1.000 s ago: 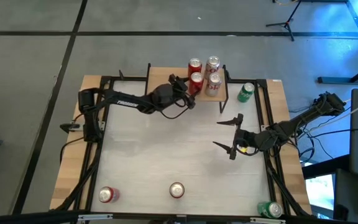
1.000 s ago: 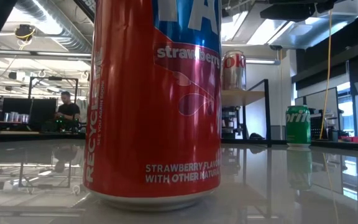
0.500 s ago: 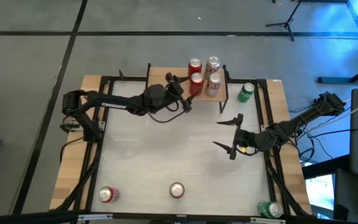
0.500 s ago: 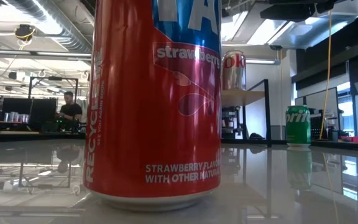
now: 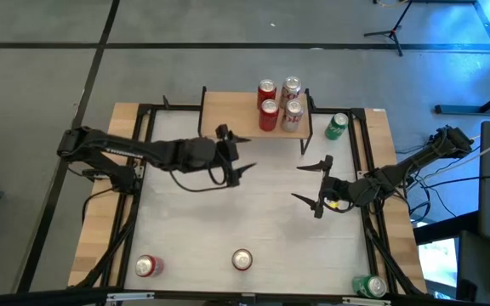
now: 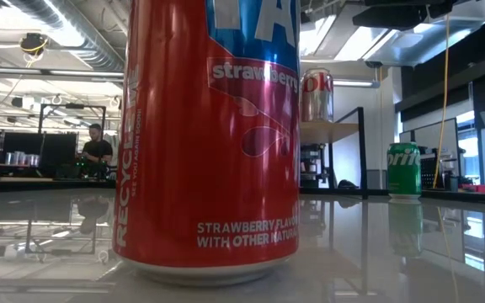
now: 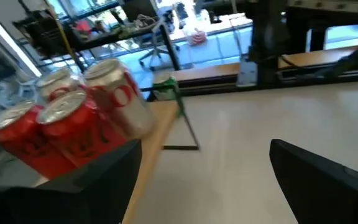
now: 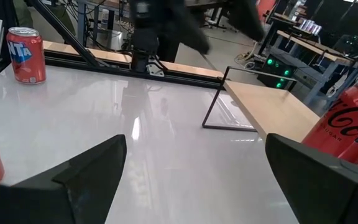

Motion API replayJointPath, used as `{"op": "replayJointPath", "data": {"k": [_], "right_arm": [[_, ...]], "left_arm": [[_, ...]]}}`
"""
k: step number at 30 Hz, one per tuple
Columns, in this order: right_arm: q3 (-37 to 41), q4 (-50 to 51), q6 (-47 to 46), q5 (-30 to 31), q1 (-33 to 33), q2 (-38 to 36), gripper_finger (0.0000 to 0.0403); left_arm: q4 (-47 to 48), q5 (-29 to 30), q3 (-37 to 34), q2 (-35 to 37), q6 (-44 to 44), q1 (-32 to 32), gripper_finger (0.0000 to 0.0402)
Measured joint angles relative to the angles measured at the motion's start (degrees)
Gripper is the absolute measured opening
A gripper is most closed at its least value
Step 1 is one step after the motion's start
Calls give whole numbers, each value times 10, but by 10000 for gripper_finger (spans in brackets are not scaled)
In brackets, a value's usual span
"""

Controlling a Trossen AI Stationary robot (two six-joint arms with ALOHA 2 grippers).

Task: Place canned beverage on shelf
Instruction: Put the right red soda can on the shelf

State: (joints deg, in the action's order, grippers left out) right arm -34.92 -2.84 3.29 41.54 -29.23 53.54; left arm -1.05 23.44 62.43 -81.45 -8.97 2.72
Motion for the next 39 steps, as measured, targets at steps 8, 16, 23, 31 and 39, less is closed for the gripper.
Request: {"op": "replayJointPath", "data": {"k": [8, 16, 23, 31, 39], "right_arm": [[0, -4, -1, -6, 0, 0, 381], [0, -5, 1, -6, 0, 0, 381], [0, -6, -3, -6, 0, 2, 381], [0, -23, -46, -29, 0, 37, 381], [0, -45, -94, -91, -1, 68, 381]], "left_arm": [[-11, -27, 0, -4, 67, 48, 344], [18, -151, 1, -22, 84, 69, 344], [31, -173, 0, -57, 141, 131, 344], [34, -118, 0, -63, 224, 201, 344], [-24, -70, 2, -101, 266, 269, 344]]}}
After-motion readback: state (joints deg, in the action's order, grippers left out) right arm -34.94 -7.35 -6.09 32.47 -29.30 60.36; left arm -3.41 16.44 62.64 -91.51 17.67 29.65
